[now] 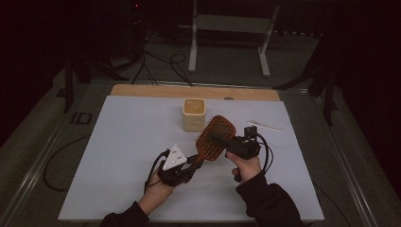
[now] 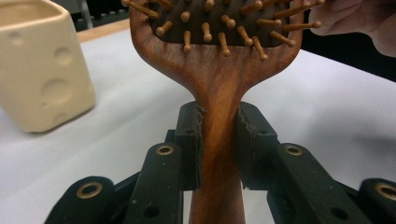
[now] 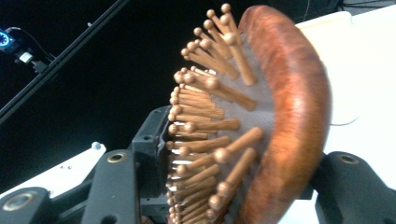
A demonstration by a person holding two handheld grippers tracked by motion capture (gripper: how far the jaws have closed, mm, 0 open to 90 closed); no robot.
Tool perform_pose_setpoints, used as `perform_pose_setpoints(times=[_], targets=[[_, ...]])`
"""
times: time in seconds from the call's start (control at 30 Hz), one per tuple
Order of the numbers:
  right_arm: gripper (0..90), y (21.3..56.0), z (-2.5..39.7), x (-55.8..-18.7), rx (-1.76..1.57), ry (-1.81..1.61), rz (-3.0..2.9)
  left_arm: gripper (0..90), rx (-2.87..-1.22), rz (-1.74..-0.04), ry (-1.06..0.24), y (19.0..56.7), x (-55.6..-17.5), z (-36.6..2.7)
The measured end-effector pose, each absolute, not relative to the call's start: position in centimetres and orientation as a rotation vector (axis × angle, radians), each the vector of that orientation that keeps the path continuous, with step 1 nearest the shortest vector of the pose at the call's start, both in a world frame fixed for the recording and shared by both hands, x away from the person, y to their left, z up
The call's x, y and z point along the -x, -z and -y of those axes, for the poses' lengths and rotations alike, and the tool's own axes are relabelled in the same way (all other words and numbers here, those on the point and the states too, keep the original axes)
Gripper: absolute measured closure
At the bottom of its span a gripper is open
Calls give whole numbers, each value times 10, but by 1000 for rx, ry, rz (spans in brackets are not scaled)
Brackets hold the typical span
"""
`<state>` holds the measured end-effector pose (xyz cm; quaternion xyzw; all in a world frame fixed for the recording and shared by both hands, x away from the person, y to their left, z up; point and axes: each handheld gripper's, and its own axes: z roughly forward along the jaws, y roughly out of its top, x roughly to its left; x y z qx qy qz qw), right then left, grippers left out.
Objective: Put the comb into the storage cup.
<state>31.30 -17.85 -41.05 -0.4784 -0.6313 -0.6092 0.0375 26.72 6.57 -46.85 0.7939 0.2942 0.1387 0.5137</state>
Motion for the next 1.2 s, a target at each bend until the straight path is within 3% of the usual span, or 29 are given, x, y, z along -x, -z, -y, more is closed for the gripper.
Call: perform_pose_setpoints(times=[0.43, 0.5, 0.6, 0.8, 0.97, 1.2], targets=[[524, 398, 177, -310, 1409, 1911, 2015, 717, -1895, -707, -390, 463, -266, -63], [524, 393, 175, -309, 1389, 1925, 2061, 613, -1916, -729, -371, 462, -268, -64], [524, 385, 174, -309, 1371, 1945, 2102, 534, -1919, -767, -355, 462, -271, -68], [523, 370, 175, -311, 1348, 1988, 2155, 461, -1932, -800, -363, 457, -271, -77], [523, 359, 177, -312, 1335, 2026, 2158, 310, -1949, -833, -395, 453, -270, -86], [522, 347, 179, -315, 1327, 2060, 2172, 189, -1986, -854, -408, 456, -265, -100]])
